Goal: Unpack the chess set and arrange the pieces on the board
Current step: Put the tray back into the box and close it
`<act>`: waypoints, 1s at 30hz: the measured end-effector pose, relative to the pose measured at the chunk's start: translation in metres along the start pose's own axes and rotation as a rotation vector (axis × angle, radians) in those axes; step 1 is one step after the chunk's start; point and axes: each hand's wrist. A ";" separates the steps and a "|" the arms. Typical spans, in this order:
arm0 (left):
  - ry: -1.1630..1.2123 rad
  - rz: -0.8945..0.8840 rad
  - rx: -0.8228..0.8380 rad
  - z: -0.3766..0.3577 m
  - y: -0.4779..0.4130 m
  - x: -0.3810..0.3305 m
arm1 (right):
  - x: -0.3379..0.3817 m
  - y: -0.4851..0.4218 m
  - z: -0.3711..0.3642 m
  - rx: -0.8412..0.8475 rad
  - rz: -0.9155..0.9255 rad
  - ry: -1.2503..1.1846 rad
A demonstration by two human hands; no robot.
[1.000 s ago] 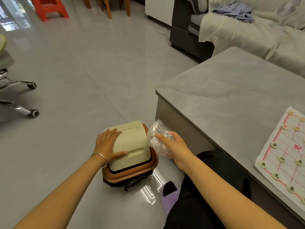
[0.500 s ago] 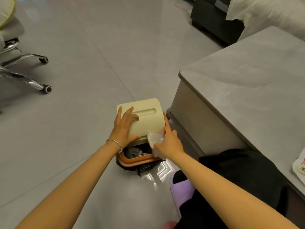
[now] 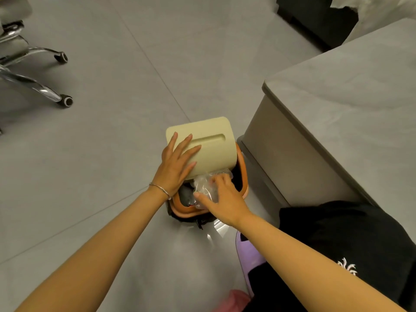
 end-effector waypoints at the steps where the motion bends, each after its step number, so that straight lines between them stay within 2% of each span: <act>1: 0.001 -0.002 -0.005 0.000 0.000 0.000 | -0.003 -0.003 0.001 0.033 0.035 0.124; 4: 0.004 -0.002 -0.013 0.001 0.001 -0.001 | -0.012 -0.008 0.005 0.149 0.009 0.425; 6: 0.008 0.006 -0.013 0.001 0.001 -0.002 | -0.016 -0.007 0.005 0.148 -0.010 0.501; 8: 0.011 0.014 -0.010 0.000 0.000 -0.002 | -0.011 -0.003 0.005 -0.022 0.079 0.444; 10: 0.010 0.013 -0.011 0.000 0.000 -0.002 | -0.003 0.000 0.006 -0.157 0.257 0.312; 11: 0.008 0.014 -0.013 0.000 0.000 -0.002 | 0.000 0.001 0.005 -0.114 0.330 0.273; 13: 0.008 0.018 -0.017 -0.001 -0.001 -0.001 | -0.001 0.003 0.001 0.088 0.391 0.324; 15: 0.005 0.018 -0.026 -0.003 0.000 -0.004 | -0.010 0.000 -0.004 0.262 0.320 0.459; 19: 0.003 0.027 -0.033 -0.005 -0.001 -0.002 | -0.021 -0.021 0.001 0.430 0.030 0.546; 21: -0.006 0.024 -0.030 -0.006 -0.001 0.000 | -0.026 -0.025 0.009 0.450 0.021 0.550; 24: -0.029 0.013 -0.011 -0.008 -0.001 0.004 | -0.029 -0.020 0.017 0.374 0.112 0.549; 30: -0.049 0.053 0.030 -0.008 0.000 0.003 | -0.028 -0.015 0.022 0.421 0.044 0.535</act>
Point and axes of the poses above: each hand's wrist, its own y-axis away from the middle knuckle, its own z-axis out of the back of the hand, x = y × z, and after that the axes turned 12 degrees about -y, right-handed
